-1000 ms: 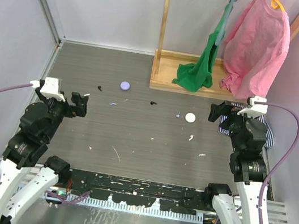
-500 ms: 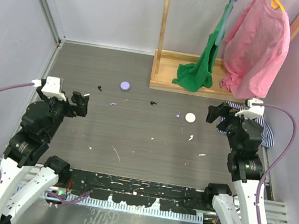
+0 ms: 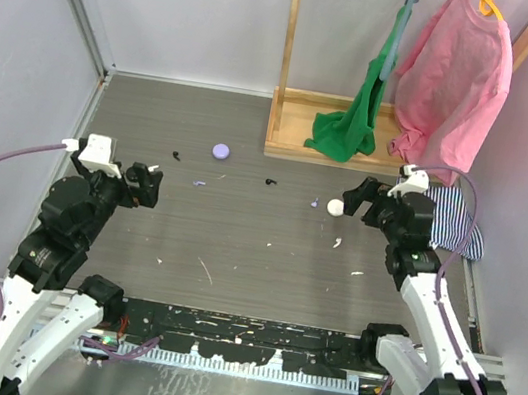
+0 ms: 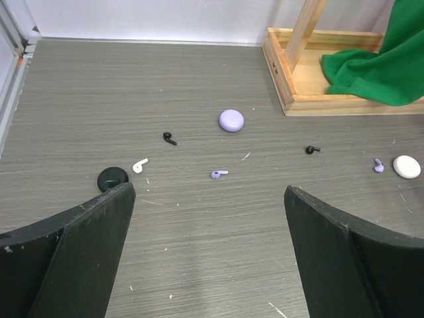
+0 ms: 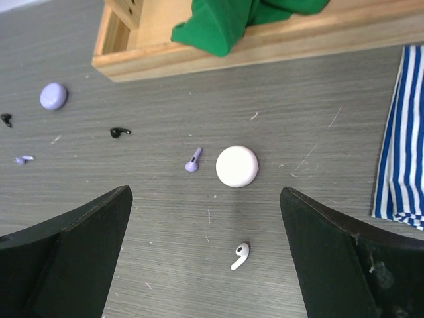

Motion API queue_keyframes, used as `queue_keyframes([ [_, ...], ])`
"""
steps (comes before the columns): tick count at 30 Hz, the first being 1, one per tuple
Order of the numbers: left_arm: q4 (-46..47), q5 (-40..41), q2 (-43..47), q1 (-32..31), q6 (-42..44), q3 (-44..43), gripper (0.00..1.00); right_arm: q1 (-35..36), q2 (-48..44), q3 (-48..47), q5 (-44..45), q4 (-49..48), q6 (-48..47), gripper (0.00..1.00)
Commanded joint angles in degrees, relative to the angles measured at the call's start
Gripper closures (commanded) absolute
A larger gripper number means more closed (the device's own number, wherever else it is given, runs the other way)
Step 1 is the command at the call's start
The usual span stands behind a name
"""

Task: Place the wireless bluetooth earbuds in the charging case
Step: Pick up the charging case at the center of the board.

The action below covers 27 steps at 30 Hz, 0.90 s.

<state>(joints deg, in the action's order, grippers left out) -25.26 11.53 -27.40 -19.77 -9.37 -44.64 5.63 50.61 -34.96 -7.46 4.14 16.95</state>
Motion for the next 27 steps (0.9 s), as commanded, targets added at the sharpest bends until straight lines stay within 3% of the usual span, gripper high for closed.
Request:
queue_keyframes([
  [1,3.3,-1.4,-0.5,0.3,0.3,-0.7,0.02,0.5,4.5,1.2,-1.1,-10.3,0.6,0.0],
  [10,2.8,-1.7,-2.6,0.3,0.3,-1.1,0.02,4.3,14.4,1.0,5.7,-15.1,-1.3,0.02],
  [17,2.9,-1.8,-2.4,0.3,0.3,-1.0,0.02,7.0,24.9,-4.3,5.4,-12.2,-2.2,0.04],
  [27,2.8,-2.5,-0.4,0.2,0.2,-1.1,0.02,8.3,32.7,-8.8,5.5,-9.5,-4.4,0.11],
])
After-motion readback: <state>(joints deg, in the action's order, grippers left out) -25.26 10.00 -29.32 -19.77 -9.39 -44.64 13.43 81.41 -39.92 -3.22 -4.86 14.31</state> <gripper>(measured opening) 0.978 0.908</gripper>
